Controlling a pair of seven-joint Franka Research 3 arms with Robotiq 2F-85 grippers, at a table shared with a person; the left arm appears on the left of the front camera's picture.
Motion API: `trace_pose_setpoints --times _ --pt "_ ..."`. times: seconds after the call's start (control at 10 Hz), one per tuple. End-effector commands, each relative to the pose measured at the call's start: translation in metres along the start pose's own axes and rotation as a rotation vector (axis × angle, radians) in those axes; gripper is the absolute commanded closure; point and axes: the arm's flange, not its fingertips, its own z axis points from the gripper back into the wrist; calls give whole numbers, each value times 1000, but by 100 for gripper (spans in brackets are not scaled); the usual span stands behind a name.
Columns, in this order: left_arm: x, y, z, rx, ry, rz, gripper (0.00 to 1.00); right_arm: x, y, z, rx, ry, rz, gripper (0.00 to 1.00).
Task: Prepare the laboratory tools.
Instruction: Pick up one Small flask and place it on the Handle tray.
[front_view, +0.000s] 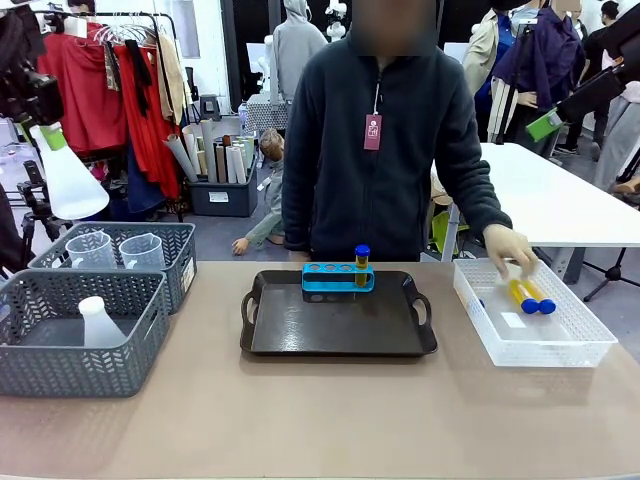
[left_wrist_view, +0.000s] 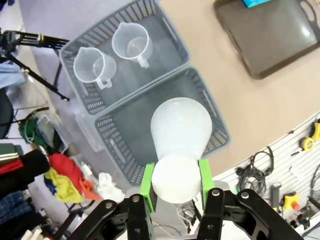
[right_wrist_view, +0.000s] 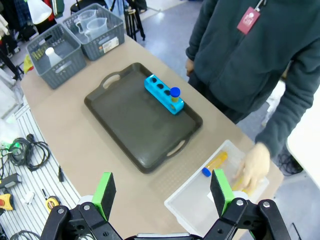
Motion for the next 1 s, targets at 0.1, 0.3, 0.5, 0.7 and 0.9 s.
trace_pose_setpoints --times 0.1,0.3,0.5,0.7,0.9 --pt "-3 1 -7 7 8 28 100 1 0 1 10 -8 6 0" --pt "0 2 -7 -4 13 14 100 1 0 1 10 -8 6 0" --pt "32 -51 3 34 -36 -114 100 1 0 1 10 -8 6 0" --pt "62 -110 1 64 -81 -269 100 1 0 1 10 -8 6 0" --pt "95 -156 -17 61 -129 -388 100 1 0 1 10 -8 6 0"
